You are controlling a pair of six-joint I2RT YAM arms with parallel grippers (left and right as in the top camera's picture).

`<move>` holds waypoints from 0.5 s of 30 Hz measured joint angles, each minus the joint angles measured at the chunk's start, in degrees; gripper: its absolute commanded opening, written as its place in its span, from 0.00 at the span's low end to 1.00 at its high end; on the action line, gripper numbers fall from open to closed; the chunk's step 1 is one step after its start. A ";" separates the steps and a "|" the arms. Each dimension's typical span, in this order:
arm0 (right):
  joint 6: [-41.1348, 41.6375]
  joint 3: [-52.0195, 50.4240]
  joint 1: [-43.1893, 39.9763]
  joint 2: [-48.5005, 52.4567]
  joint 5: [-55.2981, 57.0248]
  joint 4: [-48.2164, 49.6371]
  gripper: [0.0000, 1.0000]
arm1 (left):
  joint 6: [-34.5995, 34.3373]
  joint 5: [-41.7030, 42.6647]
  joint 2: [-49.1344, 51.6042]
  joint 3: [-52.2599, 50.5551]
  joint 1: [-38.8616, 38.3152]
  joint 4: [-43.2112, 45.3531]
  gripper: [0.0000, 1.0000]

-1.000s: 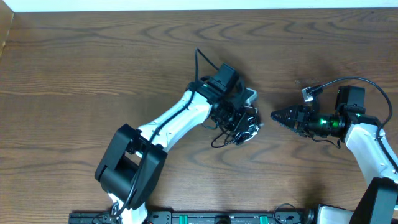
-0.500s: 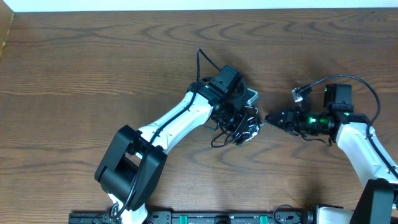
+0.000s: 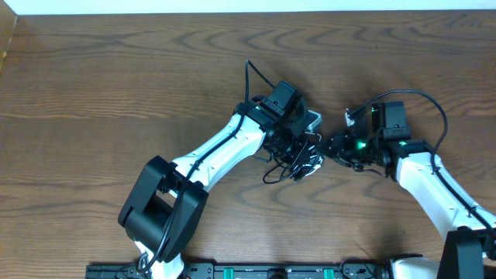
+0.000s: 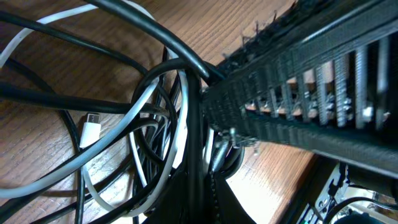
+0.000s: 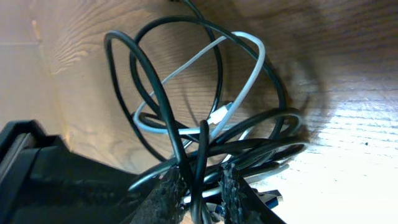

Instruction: Untangle cables

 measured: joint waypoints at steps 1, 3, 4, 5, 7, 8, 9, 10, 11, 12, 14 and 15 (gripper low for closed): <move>0.55 0.00 0.44 0.00 0.66 0.17 0.12 | 0.00 -0.11 0.00 0.00 0.00 0.00 0.08; 1.42 0.00 0.94 -0.02 1.70 0.74 0.01 | 0.00 -0.17 0.00 0.00 0.00 0.02 0.08; 1.79 0.00 1.09 -0.02 1.92 0.94 0.01 | 0.00 -0.22 0.00 0.00 0.00 0.02 0.08; 2.10 0.00 1.16 0.00 2.32 1.05 0.01 | 0.00 -0.31 0.00 0.00 0.00 0.02 0.08; 2.25 0.00 1.11 0.00 2.73 1.03 0.01 | 0.00 -0.35 0.00 0.00 0.00 -0.13 0.08; 2.05 0.00 0.90 0.00 2.71 1.01 0.01 | 0.00 -0.39 0.00 0.00 0.00 -0.37 0.08; 1.88 0.00 0.72 0.00 2.71 1.01 0.01 | 0.00 -0.79 0.00 0.00 -0.02 -0.63 0.08; 1.31 0.00 0.22 -0.02 2.23 1.03 0.01 | 0.02 -1.25 0.00 0.00 -0.02 -1.18 0.07; 0.35 0.00 -0.59 0.00 0.98 1.05 0.01 | 0.02 -2.12 0.00 0.00 -0.02 -1.88 0.08; -0.33 0.00 -1.29 -0.02 -0.02 1.05 0.01 | 0.02 -2.75 0.00 0.00 -0.02 -2.08 0.08; -1.90 0.00 -3.39 -0.02 -2.71 0.98 0.01 | 0.02 -3.96 0.00 0.00 -0.02 -2.34 0.07; -2.99 0.00 -5.01 -0.02 -4.87 0.87 0.01 | 0.02 -4.44 0.00 0.00 -0.02 -2.43 0.07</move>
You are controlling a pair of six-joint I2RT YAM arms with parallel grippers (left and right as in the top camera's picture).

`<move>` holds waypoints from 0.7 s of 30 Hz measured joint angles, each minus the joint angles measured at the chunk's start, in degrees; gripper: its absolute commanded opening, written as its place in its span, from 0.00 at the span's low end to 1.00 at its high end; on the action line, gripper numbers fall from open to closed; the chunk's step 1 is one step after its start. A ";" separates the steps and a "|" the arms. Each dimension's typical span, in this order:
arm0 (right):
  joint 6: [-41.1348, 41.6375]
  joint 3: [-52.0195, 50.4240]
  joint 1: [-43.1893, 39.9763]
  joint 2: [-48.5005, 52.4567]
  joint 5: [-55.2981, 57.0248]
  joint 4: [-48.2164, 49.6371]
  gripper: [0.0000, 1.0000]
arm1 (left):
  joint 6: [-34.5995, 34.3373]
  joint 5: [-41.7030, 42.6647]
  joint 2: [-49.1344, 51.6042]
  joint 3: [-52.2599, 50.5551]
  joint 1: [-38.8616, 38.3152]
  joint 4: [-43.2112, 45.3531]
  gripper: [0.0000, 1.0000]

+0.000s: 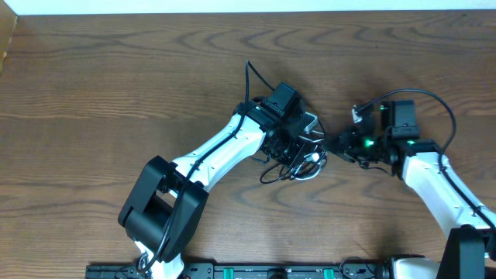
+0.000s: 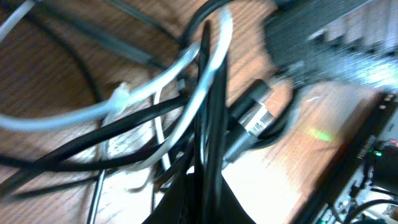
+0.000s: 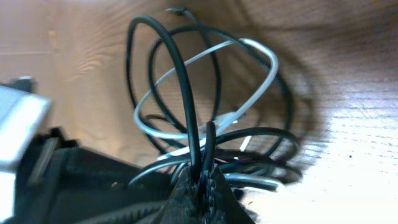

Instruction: Untangle cables

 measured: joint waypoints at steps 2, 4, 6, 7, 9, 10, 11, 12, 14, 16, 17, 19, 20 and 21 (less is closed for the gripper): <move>-1.01 0.00 -1.68 0.02 -2.23 -0.33 0.01 | 0.00 -0.85 0.00 0.00 0.00 -0.07 0.08; -2.73 0.00 -4.00 0.02 -5.42 -1.31 0.01 | 0.00 -1.22 0.00 0.00 -0.13 -0.15 0.08; -4.13 0.00 -5.92 0.02 -7.91 -2.32 0.01 | 0.00 -1.27 0.00 0.00 -0.15 -0.17 0.08; -4.98 -0.02 -7.02 0.02 -9.25 -2.78 0.01 | 0.00 -1.27 0.00 0.00 -0.15 -0.26 0.08; -6.58 -0.04 -8.76 0.02 -11.54 -3.58 0.01 | 0.00 -1.60 0.00 0.00 -0.15 -0.28 0.08; -7.72 -0.04 -9.81 0.02 -12.92 -4.28 0.01 | 0.00 -2.14 0.00 0.00 -0.17 -0.35 0.08; -9.09 -0.04 -11.23 0.02 -14.62 -5.01 0.01 | 0.00 -2.75 0.00 0.00 -0.17 -0.50 0.08; -9.90 -0.04 -12.02 0.02 -15.74 -5.31 0.01 | 0.00 -3.08 0.00 0.00 -0.15 -0.50 0.08; -12.28 -0.04 -14.10 0.00 -17.94 -6.95 0.01 | 0.00 -3.72 0.00 0.00 -0.17 -0.50 0.08; -14.43 -0.07 -16.20 0.00 -19.10 -8.87 0.01 | 0.00 -4.09 0.00 0.00 -0.17 -0.50 0.08; -15.96 -0.07 -17.40 0.02 -19.58 -10.32 0.01 | 0.00 -4.24 0.00 -0.04 -0.17 -0.50 0.07; -18.14 -0.09 -18.82 0.02 -19.87 -12.22 0.01 | 0.02 -4.46 0.00 -0.22 -0.20 -0.39 0.08; -19.23 -0.11 -19.76 0.02 -19.45 -13.31 0.01 | 0.00 -5.22 0.00 -0.83 -0.20 -0.31 0.08; -19.82 -0.11 -20.11 0.02 -19.15 -13.70 0.01 | -0.72 -6.43 0.00 -1.55 -0.20 -0.28 0.07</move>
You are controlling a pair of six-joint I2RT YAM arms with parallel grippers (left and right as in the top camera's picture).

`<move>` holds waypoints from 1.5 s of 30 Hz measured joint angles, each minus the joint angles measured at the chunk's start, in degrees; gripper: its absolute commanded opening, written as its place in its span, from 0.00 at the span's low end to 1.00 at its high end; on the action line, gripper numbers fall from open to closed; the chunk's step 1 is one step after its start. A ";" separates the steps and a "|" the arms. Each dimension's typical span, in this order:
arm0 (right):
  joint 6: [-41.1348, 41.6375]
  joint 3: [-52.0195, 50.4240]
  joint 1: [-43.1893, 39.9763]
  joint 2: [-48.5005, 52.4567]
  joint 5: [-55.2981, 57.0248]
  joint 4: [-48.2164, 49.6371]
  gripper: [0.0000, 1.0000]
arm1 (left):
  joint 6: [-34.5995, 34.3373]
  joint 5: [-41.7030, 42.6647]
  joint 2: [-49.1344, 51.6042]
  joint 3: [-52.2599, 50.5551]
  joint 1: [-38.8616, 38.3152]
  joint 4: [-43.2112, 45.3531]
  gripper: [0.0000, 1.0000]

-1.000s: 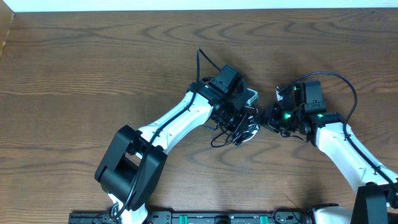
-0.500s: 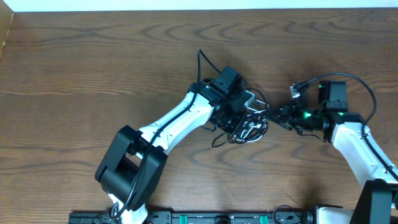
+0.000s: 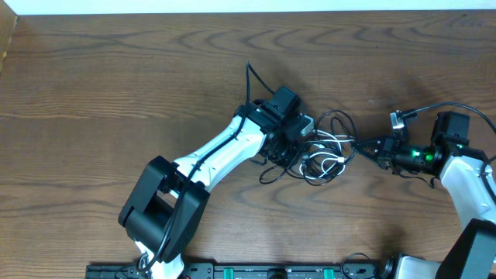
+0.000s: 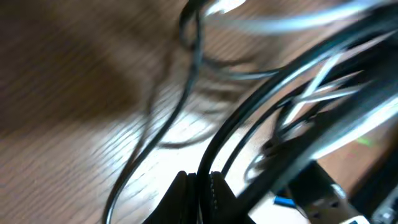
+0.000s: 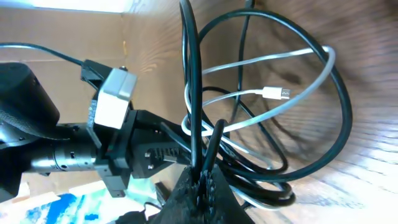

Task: Untangle cables
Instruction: 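Pull the grippers apart, stretching the cables left and right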

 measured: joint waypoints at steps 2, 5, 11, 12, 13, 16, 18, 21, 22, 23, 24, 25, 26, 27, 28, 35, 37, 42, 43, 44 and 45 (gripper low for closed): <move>-0.85 0.00 -0.46 0.00 0.37 -0.83 0.01 | -0.92 -2.03 0.00 -0.76 -0.02 0.04 0.07; -1.90 0.00 -2.19 0.00 0.96 -1.79 0.01 | -2.49 -5.60 0.00 -1.64 -0.22 0.07 0.07; -2.64 -0.04 -5.92 0.00 7.45 -6.51 0.01 | -9.22 -15.26 0.00 -2.43 -0.33 -0.33 0.07; -2.73 -0.11 -6.51 0.00 9.44 -7.19 0.01 | -11.28 -17.90 0.00 -2.54 -0.42 -0.61 0.07; -2.75 -0.11 -6.86 0.00 10.27 -7.45 0.01 | -12.59 -19.23 0.00 -2.73 -0.44 -0.68 0.07; -2.36 -0.11 -7.65 -0.02 12.92 -8.26 0.01 | -17.11 -23.17 0.00 -3.87 -0.42 -0.63 0.07; -0.98 -0.11 -7.89 0.00 15.85 -8.81 0.01 | -20.26 -25.00 0.00 -5.14 0.20 -0.66 0.07; 1.07 -0.20 -7.89 0.00 18.67 -9.55 0.01 | -23.61 -25.88 0.00 -6.19 2.21 -0.63 0.07; 1.95 -0.35 -7.89 0.00 19.30 -9.57 0.02 | -24.30 -25.88 0.00 -6.38 2.99 -0.66 0.07; 2.40 -0.46 -7.89 -0.02 19.50 -9.57 0.02 | -24.61 -25.88 0.00 -6.47 3.34 -0.66 0.07; 3.08 -0.72 -7.89 0.00 19.78 -9.55 0.02 | -24.94 -25.79 0.00 -6.58 4.02 -0.66 0.07; 4.15 -1.18 -7.89 0.00 20.79 -9.49 0.02 | -25.55 -25.88 0.00 -6.73 4.76 -0.85 0.07; 5.27 -1.44 -8.07 0.00 21.90 -9.35 0.02 | -25.75 -26.16 0.00 -6.78 5.18 -1.11 0.07; 6.45 -1.88 -8.07 -0.02 22.62 -9.22 0.02 | -26.08 -26.12 0.00 -6.93 5.99 -1.42 0.07; 7.08 -2.21 -7.93 -0.02 22.93 -9.07 0.02 | -26.71 -26.10 0.00 -6.99 6.78 -1.60 0.07; 10.80 -3.21 -0.17 -0.02 24.85 -6.54 0.01 | -29.09 -23.12 0.00 -7.06 12.20 -2.21 0.07; 11.47 -3.21 2.78 -0.02 25.38 -5.03 0.01 | -29.09 -21.75 0.00 -7.10 14.08 -2.25 0.07; 13.97 -3.21 12.81 -0.02 26.80 -0.33 0.01 | -29.11 -17.16 0.00 -7.48 20.57 -2.89 0.08; 14.86 -3.21 14.91 -0.02 27.47 0.57 0.01 | -29.11 -16.22 0.00 -7.54 21.99 -2.95 0.08; 15.74 -3.21 17.09 -0.02 28.59 1.38 0.01 | -29.09 -15.21 0.00 -7.58 23.37 -3.13 0.07; 16.59 -3.21 19.54 -0.02 30.69 2.10 0.01 | -29.09 -14.43 0.00 -7.58 24.50 -3.21 0.07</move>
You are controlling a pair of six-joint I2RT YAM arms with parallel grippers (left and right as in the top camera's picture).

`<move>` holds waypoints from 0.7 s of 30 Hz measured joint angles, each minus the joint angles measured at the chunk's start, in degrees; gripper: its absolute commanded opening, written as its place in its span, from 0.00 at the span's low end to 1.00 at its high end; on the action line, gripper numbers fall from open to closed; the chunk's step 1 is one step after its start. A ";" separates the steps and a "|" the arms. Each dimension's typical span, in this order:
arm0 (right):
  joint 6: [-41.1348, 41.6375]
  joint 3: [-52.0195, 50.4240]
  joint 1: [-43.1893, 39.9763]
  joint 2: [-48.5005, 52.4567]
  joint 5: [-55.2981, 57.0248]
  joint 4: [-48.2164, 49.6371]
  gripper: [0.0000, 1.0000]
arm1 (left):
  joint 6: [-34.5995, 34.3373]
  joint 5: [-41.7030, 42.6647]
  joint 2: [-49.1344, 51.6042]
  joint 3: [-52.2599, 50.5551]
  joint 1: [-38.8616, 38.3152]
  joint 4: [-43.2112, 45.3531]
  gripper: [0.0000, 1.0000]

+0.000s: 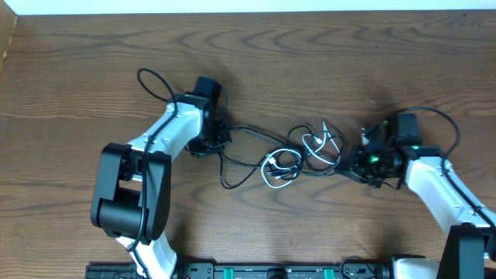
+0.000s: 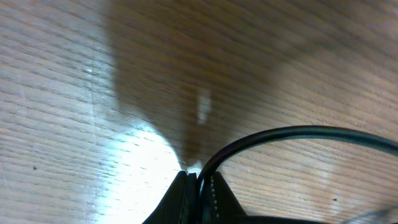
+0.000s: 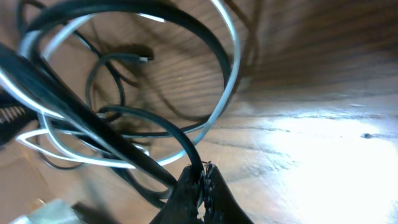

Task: Untangle cables
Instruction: 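Pull the grippers apart, stretching the cables left and right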

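The cable tangle [image 1: 298,155], black and white strands looped together, lies stretched across the middle of the table in the overhead view. My left gripper [image 1: 208,144] is at its left end, shut on a black cable [image 2: 292,132] that arcs away to the right from my left gripper [image 2: 198,177]. At the right end my right gripper [image 1: 359,164] is shut on another black cable [image 3: 163,126], pinched right at the tips of my right gripper [image 3: 200,169]. A white cable [image 3: 229,93] loops behind it. White loops [image 1: 276,167] sit mid-tangle.
The brown wooden table [image 1: 93,70] stretches wide around the cables. A light strip runs along its far edge [image 1: 248,6], and a black rail [image 1: 256,271] lines the near edge. My white left arm [image 1: 159,143] crosses the left half of the table.
My left gripper has gone from the middle of the table to the left, still shut on its black cable. The right gripper sits slightly further left. The bundle now lies drawn out in a line.
Both grippers met at a tight bundle in the table's middle, the right one's fingers apart around black strands. Then the right was shut on a black cable. Later it stood further right with the loops loosened. Now both ends are held apart and the tangle is stretched.
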 measured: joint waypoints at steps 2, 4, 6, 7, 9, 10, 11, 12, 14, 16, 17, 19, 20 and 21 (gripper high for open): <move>0.92 0.00 3.21 0.00 4.07 0.17 0.01 | 0.02 0.74 0.00 0.00 1.09 -0.02 0.07; 1.84 0.00 4.96 0.00 8.83 -0.94 0.01 | 0.04 1.53 0.00 -0.17 1.64 0.07 0.07; 2.84 0.00 5.09 0.00 13.77 -2.64 0.01 | 0.04 2.38 0.00 -1.14 1.97 1.11 0.07; 3.50 0.00 4.98 0.00 16.90 -3.54 0.01 | 0.04 2.62 0.00 -1.57 2.05 1.38 0.07; 4.76 0.00 4.48 0.00 22.21 -5.01 0.01 | 0.02 3.28 0.00 -2.32 2.40 1.55 0.07; 5.44 0.00 4.04 0.00 24.57 -5.44 0.01 | 0.02 3.43 0.00 -2.32 2.49 1.60 0.07; 5.95 0.00 3.52 0.00 26.45 -5.70 0.01 | 0.02 3.48 0.00 -2.32 2.60 1.60 0.07; 6.45 0.00 2.71 0.00 28.28 -5.84 0.01 | 0.02 3.48 0.00 -2.32 2.69 1.64 0.08; 7.06 0.00 1.66 0.00 30.14 -5.73 0.01 | 0.02 3.48 0.00 -2.32 2.73 1.66 0.07; 7.41 0.00 0.68 0.00 30.99 -5.40 0.01 | 0.02 3.48 0.00 -2.32 2.73 1.66 0.07; 7.52 0.00 0.13 0.00 31.15 -5.35 0.01 | 0.02 3.54 0.00 -2.32 2.73 1.66 0.07; 7.52 0.17 -1.16 0.00 30.10 -5.35 0.01 | 0.02 3.72 0.00 -2.32 2.78 1.68 0.07; 7.48 0.50 -1.88 0.00 28.89 -5.35 0.01 | 0.04 3.87 0.00 -2.32 2.82 1.70 0.07; 7.02 0.68 -2.32 0.00 27.08 -4.61 0.01 | 0.02 4.00 0.00 -2.32 2.86 1.70 0.07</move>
